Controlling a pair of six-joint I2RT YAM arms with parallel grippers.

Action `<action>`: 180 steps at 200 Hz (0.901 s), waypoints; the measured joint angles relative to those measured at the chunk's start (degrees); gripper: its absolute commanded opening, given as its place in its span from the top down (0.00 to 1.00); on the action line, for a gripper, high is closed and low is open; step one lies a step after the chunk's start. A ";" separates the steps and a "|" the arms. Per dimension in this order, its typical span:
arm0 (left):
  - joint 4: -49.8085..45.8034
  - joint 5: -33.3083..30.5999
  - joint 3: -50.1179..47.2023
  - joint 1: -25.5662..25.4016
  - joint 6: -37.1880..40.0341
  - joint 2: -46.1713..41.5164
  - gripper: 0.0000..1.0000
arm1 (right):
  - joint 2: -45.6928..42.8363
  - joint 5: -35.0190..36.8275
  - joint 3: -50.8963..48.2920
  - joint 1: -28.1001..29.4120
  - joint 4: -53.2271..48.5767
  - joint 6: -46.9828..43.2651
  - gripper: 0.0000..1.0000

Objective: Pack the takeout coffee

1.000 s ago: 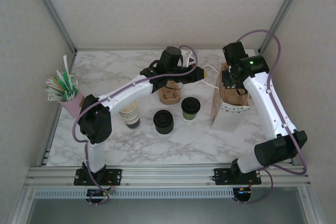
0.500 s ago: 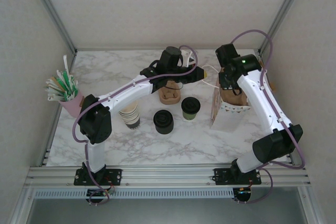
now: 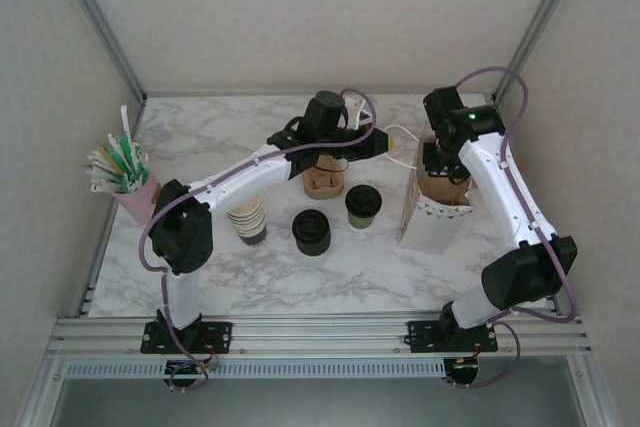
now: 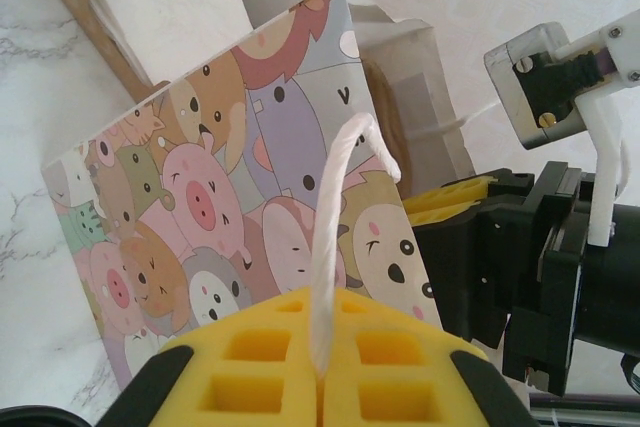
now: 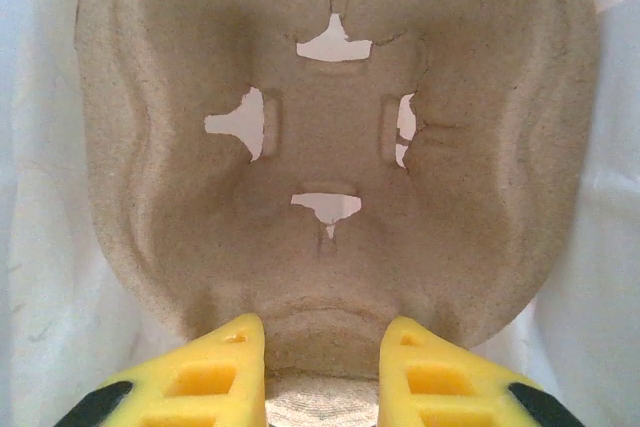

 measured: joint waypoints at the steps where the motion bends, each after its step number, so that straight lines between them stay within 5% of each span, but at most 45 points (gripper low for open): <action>1: 0.00 0.00 -0.02 0.00 0.00 0.00 0.98 | -0.02 -0.09 0.00 -0.02 0.02 0.00 0.83; 180: 4.09 -1.79 -10.38 -1.31 -4.02 -7.65 0.94 | 6.75 -6.99 2.89 -0.39 2.95 -3.74 0.84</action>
